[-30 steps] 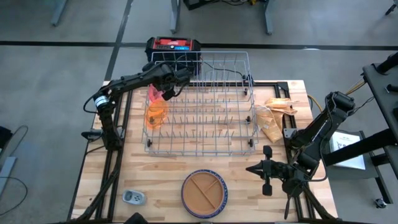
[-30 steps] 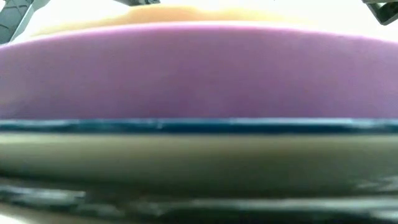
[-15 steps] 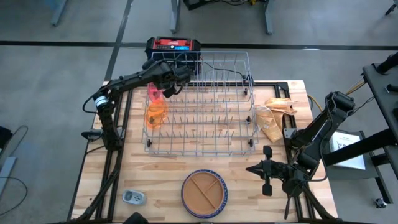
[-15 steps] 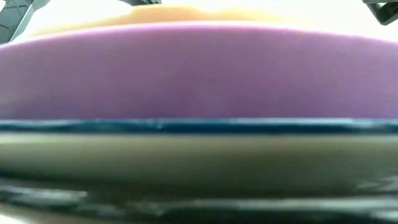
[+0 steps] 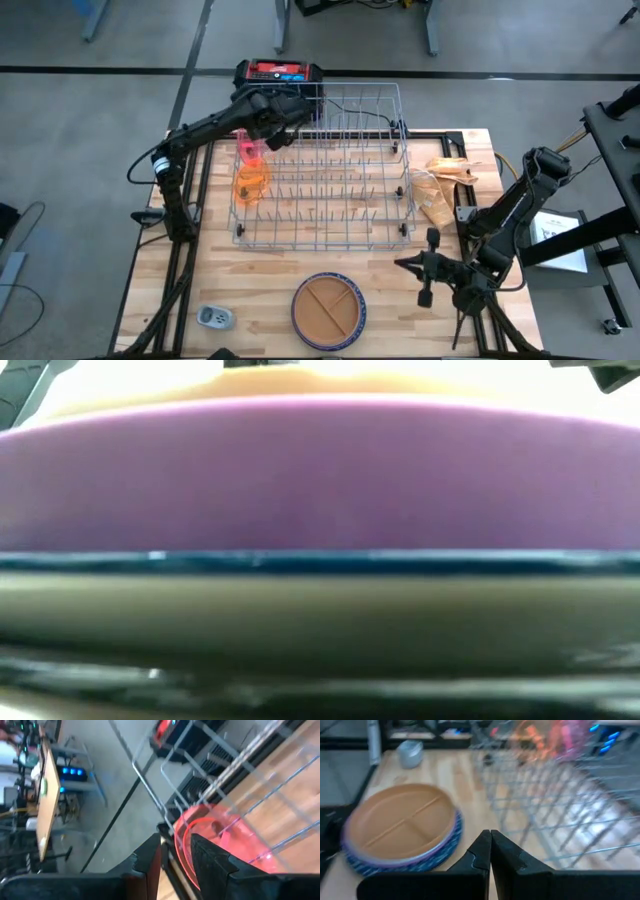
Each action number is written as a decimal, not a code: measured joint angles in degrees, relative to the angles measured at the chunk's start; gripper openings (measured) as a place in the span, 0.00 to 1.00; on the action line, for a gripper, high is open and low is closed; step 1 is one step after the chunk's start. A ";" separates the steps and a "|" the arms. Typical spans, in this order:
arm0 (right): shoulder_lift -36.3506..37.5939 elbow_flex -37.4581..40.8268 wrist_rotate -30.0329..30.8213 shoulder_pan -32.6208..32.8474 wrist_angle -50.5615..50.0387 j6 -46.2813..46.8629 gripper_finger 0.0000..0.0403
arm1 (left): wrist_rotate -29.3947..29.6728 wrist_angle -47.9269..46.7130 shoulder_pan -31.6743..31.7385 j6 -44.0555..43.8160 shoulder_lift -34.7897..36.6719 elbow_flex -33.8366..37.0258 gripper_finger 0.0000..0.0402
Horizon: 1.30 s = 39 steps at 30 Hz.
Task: Sort dishes
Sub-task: Put the brown plate into the dish rack
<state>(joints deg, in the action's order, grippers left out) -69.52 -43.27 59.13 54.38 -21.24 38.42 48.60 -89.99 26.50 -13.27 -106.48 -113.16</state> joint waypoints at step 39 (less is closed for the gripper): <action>34.01 0.09 6.70 -29.00 -9.47 -33.36 0.00 | -5.64 -0.02 -0.81 11.55 1.37 -11.66 0.24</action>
<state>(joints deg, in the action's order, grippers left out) -35.50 -43.18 65.83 25.38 -30.71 5.06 42.96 -90.02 25.69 -1.72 -105.10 -124.81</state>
